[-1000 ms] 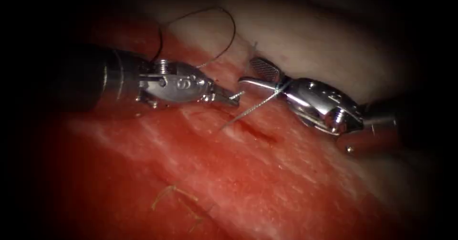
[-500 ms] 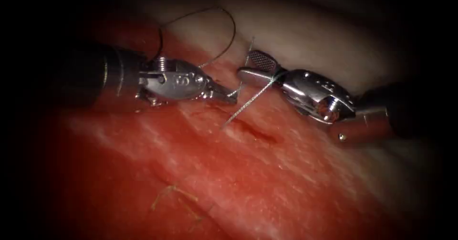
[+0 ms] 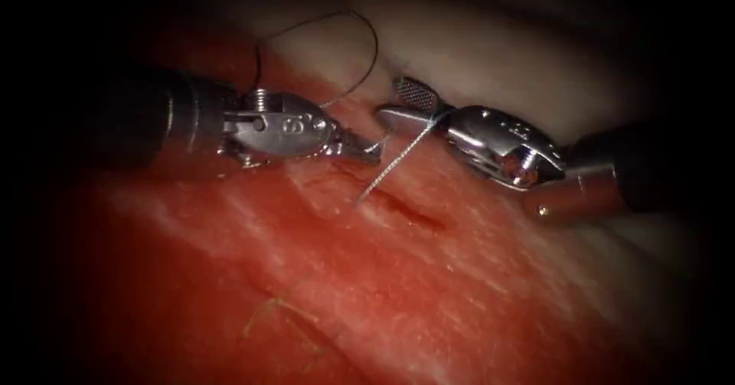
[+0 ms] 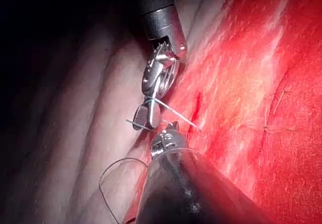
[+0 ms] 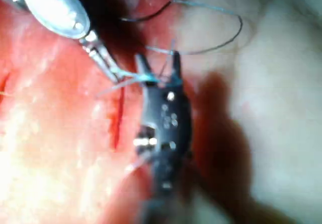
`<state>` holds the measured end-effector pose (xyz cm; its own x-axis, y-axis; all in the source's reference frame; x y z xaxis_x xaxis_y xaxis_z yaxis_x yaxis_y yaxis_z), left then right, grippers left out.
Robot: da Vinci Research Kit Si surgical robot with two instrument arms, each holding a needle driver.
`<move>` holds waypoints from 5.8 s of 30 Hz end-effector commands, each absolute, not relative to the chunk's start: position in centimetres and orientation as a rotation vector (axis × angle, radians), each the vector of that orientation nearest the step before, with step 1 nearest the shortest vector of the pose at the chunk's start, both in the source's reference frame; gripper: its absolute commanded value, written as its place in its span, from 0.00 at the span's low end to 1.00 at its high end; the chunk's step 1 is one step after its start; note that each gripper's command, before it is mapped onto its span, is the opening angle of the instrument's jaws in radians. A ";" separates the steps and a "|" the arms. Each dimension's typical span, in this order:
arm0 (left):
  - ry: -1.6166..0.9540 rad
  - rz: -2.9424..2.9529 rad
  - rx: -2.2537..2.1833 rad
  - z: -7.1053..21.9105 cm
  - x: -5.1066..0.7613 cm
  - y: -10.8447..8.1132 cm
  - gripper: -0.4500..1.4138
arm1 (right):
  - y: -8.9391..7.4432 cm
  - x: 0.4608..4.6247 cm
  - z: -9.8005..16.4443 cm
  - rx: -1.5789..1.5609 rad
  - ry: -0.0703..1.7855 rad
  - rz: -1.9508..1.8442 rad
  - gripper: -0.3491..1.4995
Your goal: Wound Closure
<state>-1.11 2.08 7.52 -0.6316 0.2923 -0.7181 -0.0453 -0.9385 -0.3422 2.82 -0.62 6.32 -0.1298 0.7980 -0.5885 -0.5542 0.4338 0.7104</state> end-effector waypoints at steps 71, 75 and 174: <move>-0.419 2.474 -1.049 8.8 -0.76 3.9 0.00 | -2.0 3.32 5.3 0.084 1.168 0.931 0.00; -0.411 2.467 -1.051 8.9 -0.78 4.0 0.00 | -2.0 3.29 5.3 0.086 1.169 0.930 0.00; -0.519 2.455 -1.056 7.2 -0.17 3.7 0.00 | -1.6 2.86 5.2 0.241 1.292 0.913 0.88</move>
<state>-0.11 3.66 7.12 -0.6239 0.5099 -0.5923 -0.2246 -0.8429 -0.4890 2.79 -1.52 5.14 -0.0077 0.6951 -0.7188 -0.4432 0.6420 0.6256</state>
